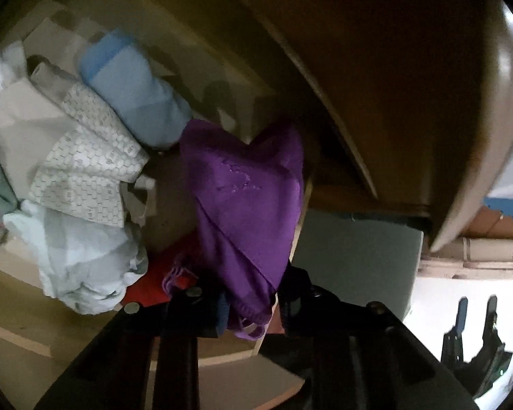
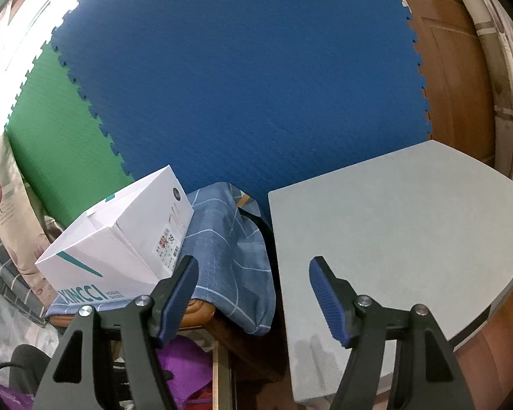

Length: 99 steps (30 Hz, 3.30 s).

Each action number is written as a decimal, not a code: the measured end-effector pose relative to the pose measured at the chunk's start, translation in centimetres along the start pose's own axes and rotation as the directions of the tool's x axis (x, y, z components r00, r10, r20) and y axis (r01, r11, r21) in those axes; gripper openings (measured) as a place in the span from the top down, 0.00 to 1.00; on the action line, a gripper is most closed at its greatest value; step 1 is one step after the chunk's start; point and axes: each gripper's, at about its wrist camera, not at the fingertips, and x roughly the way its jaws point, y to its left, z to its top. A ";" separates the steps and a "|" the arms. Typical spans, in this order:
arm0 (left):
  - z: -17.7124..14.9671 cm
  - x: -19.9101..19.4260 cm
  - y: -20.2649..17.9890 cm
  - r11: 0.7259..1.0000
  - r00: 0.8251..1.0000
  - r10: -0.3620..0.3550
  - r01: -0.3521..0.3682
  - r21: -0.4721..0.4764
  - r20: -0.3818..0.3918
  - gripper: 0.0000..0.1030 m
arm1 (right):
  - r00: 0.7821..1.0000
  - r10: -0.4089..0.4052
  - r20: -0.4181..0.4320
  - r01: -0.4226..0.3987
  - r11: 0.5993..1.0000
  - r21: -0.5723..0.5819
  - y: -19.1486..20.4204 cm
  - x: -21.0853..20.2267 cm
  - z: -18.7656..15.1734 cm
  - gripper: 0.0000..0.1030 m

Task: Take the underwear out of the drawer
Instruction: 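Reach the left gripper into the drawer toward the purple cloth, then grasp the purple cloth with the left gripper, then lift the purple cloth and drop it into the white box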

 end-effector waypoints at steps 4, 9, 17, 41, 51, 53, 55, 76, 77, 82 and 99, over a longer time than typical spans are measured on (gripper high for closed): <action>-1.7 -0.2 -0.8 1.000 1.000 -0.001 0.001 0.025 -0.009 0.82 | 1.000 -0.008 -0.007 0.008 1.000 -0.006 0.2 0.2 0.0 0.33; -1.8 -1.5 -1.1 0.999 1.000 -0.011 0.012 0.052 -0.015 0.82 | 1.000 -0.012 -0.013 0.012 1.000 -0.003 0.1 0.4 0.0 0.33; -2.1 -4.2 -2.1 0.990 1.000 -0.009 0.010 0.143 -0.012 0.83 | 0.999 -0.023 -0.027 0.022 1.000 -0.013 0.5 0.8 -0.1 0.33; -2.3 -6.8 -0.6 0.993 0.998 0.010 -0.004 0.118 -0.054 0.26 | 0.998 -0.033 -0.054 0.032 0.999 -0.027 1.0 1.4 -0.2 0.31; 0.3 -8.3 1.6 0.989 0.992 0.125 -0.124 0.080 -0.014 0.02 | 0.997 -0.039 -0.065 0.036 0.998 -0.053 1.6 1.4 -0.4 0.30; 0.9 -6.3 2.5 0.987 0.987 0.152 -0.148 0.060 -0.060 0.02 | 0.997 -0.041 -0.066 0.037 0.998 -0.054 1.6 1.4 -0.4 0.29; 1.3 -4.6 2.8 0.988 0.986 0.145 -0.141 0.062 -0.078 0.02 | 0.997 -0.042 -0.069 0.038 0.998 -0.050 1.5 1.4 -0.4 0.28; -4.2 -7.2 -4.5 0.838 0.993 0.121 -0.104 0.535 0.002 0.73 | 0.995 -0.053 -0.087 0.050 0.998 -0.046 1.3 2.0 -0.3 0.27; -4.5 -7.8 -4.8 0.832 0.994 0.111 -0.095 0.547 0.005 0.73 | 0.995 -0.054 -0.088 0.050 0.998 -0.048 1.3 2.1 -0.3 0.27; -5.8 -12.2 -6.4 0.803 0.998 0.060 -0.054 0.593 0.010 0.73 | 0.994 -0.056 -0.092 0.052 0.997 -0.048 1.3 2.2 -0.3 0.27; -5.7 -26.8 -19.0 0.715 0.973 -0.205 0.073 0.695 0.109 0.72 | 0.993 -0.059 -0.099 0.053 0.997 -0.057 1.5 2.3 -0.3 0.27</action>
